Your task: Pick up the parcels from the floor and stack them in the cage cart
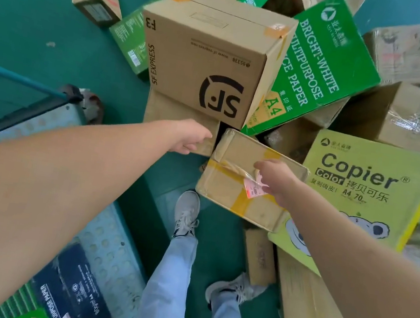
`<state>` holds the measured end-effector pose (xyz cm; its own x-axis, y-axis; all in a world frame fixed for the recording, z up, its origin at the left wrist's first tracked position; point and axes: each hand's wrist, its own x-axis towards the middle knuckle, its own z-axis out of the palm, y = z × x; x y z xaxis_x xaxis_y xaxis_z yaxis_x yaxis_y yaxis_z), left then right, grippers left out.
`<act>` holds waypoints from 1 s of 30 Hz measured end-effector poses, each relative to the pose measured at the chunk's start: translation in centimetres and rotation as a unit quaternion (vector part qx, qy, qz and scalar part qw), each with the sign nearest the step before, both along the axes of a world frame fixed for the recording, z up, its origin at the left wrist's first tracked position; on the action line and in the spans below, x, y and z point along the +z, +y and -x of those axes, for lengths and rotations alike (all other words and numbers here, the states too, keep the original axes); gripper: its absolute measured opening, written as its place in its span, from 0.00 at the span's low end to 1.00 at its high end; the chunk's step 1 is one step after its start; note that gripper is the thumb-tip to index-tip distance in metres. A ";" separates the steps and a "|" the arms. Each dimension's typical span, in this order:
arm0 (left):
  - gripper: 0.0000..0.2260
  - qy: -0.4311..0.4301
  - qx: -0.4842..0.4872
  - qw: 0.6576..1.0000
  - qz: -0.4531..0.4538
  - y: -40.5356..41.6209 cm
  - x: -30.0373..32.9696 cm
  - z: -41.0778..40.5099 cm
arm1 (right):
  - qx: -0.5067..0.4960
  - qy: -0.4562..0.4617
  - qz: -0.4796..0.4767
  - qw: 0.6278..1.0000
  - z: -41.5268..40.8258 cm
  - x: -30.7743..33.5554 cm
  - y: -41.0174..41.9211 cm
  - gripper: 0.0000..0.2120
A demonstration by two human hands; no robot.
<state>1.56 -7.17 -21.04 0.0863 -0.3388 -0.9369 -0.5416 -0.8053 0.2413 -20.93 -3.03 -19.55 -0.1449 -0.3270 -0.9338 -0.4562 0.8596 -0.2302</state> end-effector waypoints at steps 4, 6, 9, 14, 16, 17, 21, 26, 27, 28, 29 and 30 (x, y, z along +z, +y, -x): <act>0.19 -0.007 0.021 1.000 0.003 0.4 -0.7 -1.4 | 0.004 0.001 -0.005 1.000 -1.1 -0.4 0.2 0.19; 0.19 -0.015 0.031 0.999 0.008 0.6 -1.0 -2.5 | 0.016 0.000 0.001 1.000 -2.3 -0.4 -0.1 0.18; 0.21 -0.025 0.049 0.998 0.003 0.8 -2.1 -5.0 | 0.023 -0.018 0.007 1.000 -4.8 -0.7 -0.9 0.19; 0.23 -0.044 0.104 0.994 0.004 1.3 -4.3 -9.2 | 0.004 -0.039 0.002 0.999 -10.1 -1.8 -1.9 0.17; 0.26 -0.048 0.133 0.990 0.011 1.3 -4.9 -10.6 | -0.040 -0.041 0.000 0.998 -11.8 -2.5 -2.4 0.21; 0.29 -0.050 0.154 0.987 0.020 1.1 -5.1 -11.5 | -0.082 -0.037 -0.002 0.996 -12.7 -3.1 -2.9 0.24; 0.39 -0.038 0.218 0.972 0.079 -1.9 -4.9 -14.4 | -0.271 0.067 0.055 0.959 -14.0 -3.2 -5.7 0.38; 0.40 0.007 0.258 0.949 0.180 -9.0 -0.3 -14.8 | -0.250 0.092 0.215 0.940 -13.3 -0.5 -9.0 0.41; 0.39 0.012 0.259 0.945 0.201 -11.0 0.6 -14.6 | -0.245 0.086 0.236 0.936 -13.2 0.3 -10.1 0.40; 0.39 0.015 0.253 0.943 0.216 -12.5 1.3 -14.4 | -0.244 0.076 0.251 0.933 -13.2 1.1 -10.9 0.39; 0.38 0.019 0.249 0.942 0.226 -13.8 2.0 -14.1 | -0.245 0.070 0.262 0.931 -13.3 1.7 -11.6 0.39; 0.38 0.024 0.243 0.942 0.230 -15.2 2.7 -13.9 | -0.243 0.064 0.269 0.930 -13.5 2.6 -12.4 0.39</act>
